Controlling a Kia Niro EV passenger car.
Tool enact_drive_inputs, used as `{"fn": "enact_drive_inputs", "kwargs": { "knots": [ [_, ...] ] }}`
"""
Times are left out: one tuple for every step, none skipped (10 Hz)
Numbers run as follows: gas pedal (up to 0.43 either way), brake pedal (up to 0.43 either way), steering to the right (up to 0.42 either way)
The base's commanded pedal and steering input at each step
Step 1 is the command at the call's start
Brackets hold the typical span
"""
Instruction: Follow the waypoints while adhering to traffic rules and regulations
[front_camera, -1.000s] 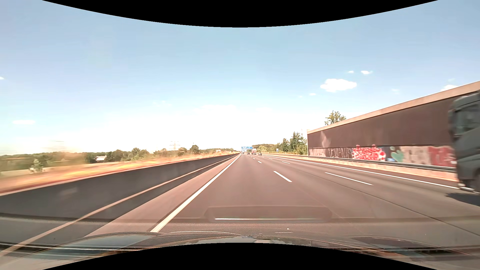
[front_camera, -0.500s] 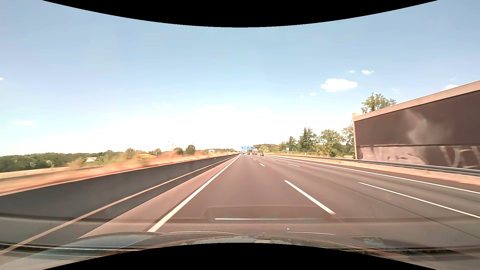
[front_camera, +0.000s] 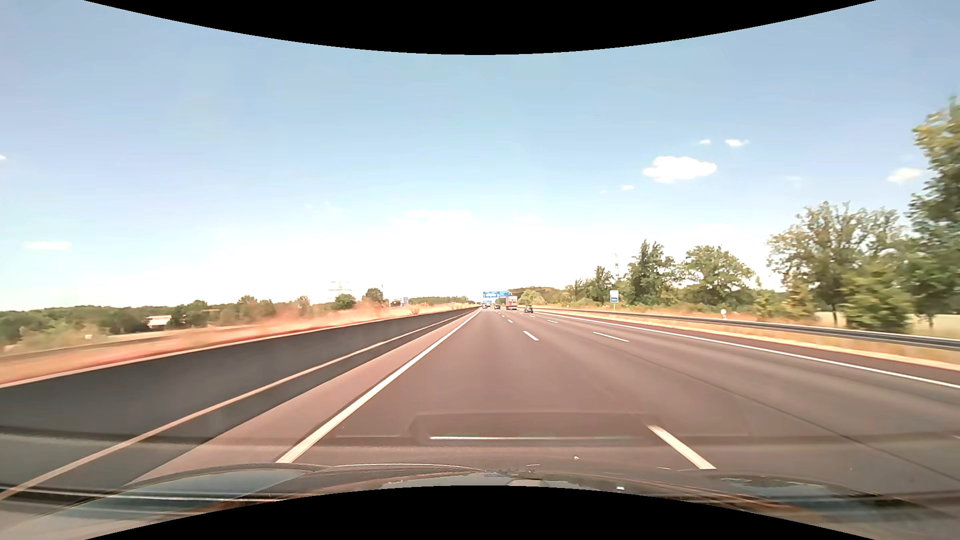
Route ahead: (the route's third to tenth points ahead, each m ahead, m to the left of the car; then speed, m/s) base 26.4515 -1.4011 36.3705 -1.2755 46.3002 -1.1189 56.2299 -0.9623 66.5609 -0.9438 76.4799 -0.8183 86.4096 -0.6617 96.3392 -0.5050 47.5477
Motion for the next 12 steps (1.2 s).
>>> {"fn": "enact_drive_inputs", "kwargs": {
  "knots": [
    [0.720,0.000,-0.005],
    [0.720,0.000,-0.005],
    [0.720,0.000,-0.005],
    [0.720,0.000,-0.005],
    [0.720,0.000,-0.004],
    [0.720,0.000,-0.003],
    [0.720,0.000,-0.003],
    [0.720,0.000,-0.003],
    [0.720,0.000,-0.002],
    [0.720,0.000,-0.001],
    [0.720,0.000,-0.001],
    [0.720,0.000,-0.001]
  ]
}}
